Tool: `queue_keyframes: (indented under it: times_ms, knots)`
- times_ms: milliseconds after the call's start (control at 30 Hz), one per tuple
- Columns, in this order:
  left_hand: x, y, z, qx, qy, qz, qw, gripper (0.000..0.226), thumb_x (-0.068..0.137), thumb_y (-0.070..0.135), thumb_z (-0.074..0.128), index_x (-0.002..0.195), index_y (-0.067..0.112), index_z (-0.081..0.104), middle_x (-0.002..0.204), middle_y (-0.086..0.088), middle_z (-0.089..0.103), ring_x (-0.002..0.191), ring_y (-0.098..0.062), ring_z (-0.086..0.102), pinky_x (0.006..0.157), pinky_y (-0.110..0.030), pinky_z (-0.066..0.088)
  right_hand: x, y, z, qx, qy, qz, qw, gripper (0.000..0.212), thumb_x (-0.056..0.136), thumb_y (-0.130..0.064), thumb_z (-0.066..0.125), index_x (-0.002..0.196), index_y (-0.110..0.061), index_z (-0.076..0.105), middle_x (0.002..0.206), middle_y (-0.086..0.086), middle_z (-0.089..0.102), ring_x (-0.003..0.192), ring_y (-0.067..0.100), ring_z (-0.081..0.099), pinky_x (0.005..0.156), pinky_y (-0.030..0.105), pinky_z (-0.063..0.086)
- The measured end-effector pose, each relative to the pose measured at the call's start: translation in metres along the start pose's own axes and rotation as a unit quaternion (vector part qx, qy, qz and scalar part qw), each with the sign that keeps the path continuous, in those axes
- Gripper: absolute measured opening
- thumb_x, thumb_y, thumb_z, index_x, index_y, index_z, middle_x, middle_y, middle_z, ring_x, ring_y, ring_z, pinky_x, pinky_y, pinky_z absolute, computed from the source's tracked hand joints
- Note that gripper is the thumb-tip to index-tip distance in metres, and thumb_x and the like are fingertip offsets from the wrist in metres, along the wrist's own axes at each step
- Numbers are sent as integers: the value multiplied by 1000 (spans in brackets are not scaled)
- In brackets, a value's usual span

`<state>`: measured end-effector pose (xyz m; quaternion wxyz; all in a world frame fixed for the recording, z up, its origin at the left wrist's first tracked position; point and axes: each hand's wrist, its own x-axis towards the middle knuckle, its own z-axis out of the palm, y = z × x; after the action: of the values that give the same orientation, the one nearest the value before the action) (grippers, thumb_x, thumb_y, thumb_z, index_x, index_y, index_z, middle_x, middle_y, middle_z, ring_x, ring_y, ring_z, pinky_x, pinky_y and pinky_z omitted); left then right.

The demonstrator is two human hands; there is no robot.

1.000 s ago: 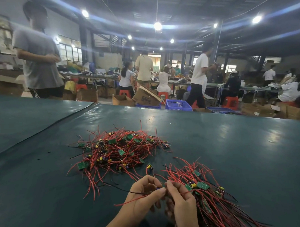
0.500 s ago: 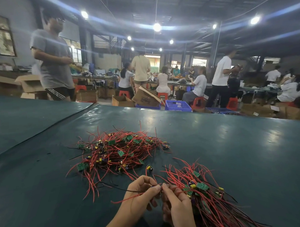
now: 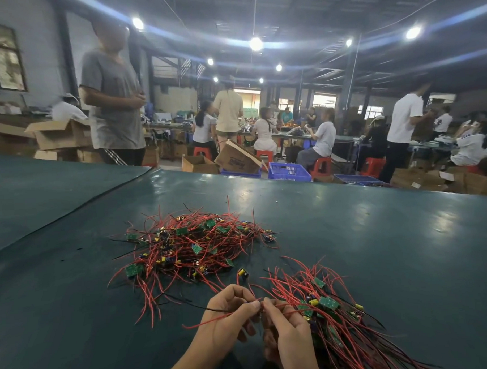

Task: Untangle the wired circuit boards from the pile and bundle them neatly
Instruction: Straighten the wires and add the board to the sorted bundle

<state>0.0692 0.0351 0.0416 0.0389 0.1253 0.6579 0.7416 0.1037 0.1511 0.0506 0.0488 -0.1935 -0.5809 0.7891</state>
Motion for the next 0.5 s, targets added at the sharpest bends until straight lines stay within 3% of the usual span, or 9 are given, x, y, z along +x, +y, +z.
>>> queue_keyframes:
  times_ms: [100,200,333,400,500]
  knots:
    - [1,-2,-1,7,-3,5,1000,11,84,7,68,83,2,59,58,3,60,58,-9,57,58,-20,46,1,0,0,-8,-4,-9,1000,10,88,-10,66,82,-3,68,62,4,72,70,20,66,56,24,50]
    - [1,-2,-1,11,-5,7,1000,2,88,3,63,87,4,66,62,0,65,58,-13,60,57,-22,49,1,0,1,-6,-2,-25,1000,11,89,-6,64,79,-2,67,58,7,70,59,19,64,62,38,55]
    - [0,0,0,16,-10,2,1000,7,88,10,65,86,9,72,61,-2,65,50,-14,59,44,-21,43,-1,1,0,17,-3,-40,999,10,89,-3,63,81,2,66,58,10,68,43,11,61,39,19,46]
    - [1,-1,-1,15,-7,3,1000,13,90,4,60,86,7,72,63,-4,67,53,-12,61,47,-19,45,0,3,-1,-2,-8,-50,999,9,89,-6,64,82,-1,68,62,9,71,47,11,64,39,18,46]
    - [0,1,0,32,-6,6,999,14,90,14,61,87,8,74,70,-8,69,61,-16,63,56,-24,48,2,6,-1,-20,-7,-79,997,8,89,-5,64,83,-3,69,66,9,73,55,14,68,48,20,51]
